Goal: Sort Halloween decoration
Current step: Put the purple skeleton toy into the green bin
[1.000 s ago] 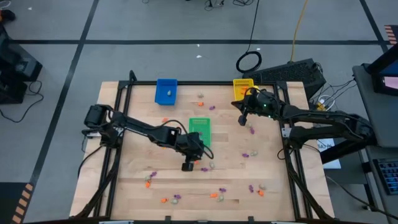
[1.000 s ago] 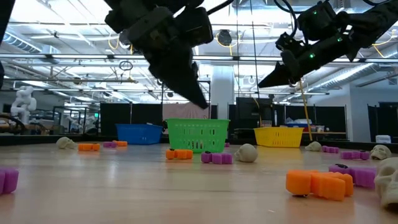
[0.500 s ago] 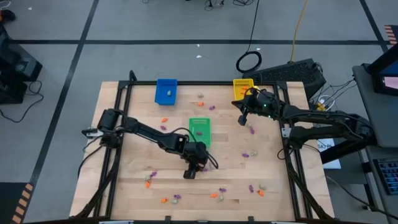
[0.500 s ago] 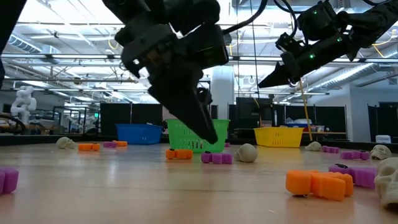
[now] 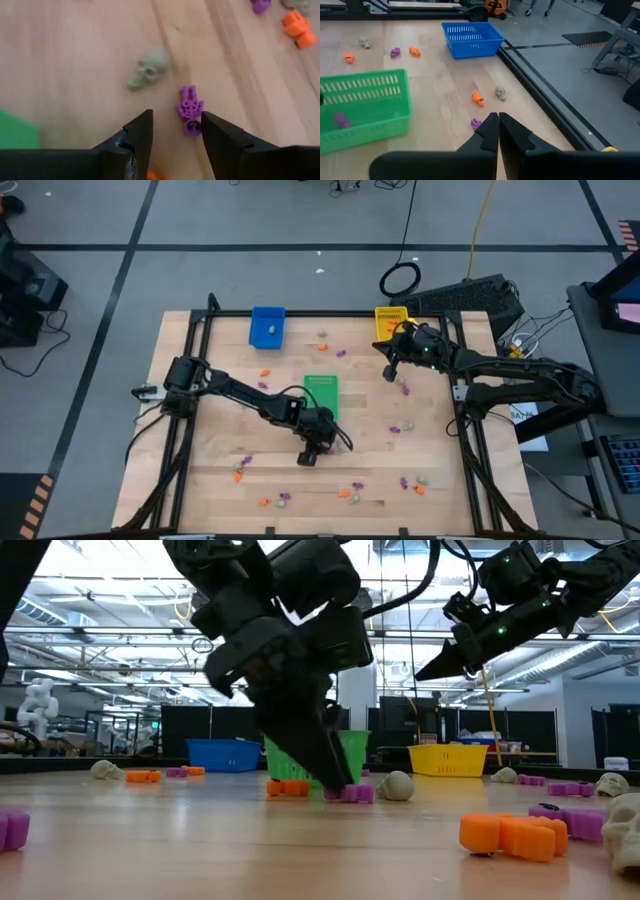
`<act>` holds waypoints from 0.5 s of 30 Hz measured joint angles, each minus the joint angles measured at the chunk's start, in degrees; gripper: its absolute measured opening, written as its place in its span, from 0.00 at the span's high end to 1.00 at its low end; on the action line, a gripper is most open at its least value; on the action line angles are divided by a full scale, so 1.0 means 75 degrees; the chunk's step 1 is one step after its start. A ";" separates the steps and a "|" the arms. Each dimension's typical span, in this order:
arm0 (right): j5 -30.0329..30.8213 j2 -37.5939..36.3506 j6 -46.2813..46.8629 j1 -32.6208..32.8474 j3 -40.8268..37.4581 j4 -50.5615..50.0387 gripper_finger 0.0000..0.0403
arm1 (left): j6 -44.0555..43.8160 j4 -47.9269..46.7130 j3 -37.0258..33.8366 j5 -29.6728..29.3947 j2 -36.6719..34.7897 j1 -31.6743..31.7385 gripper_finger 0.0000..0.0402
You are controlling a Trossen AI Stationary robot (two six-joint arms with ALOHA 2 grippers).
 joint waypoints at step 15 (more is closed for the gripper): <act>-0.0003 0.0000 -0.0241 0.0000 0.0003 0.0120 1.00 | 0.0141 -0.0068 0.0000 0.0468 -0.0002 0.0119 0.81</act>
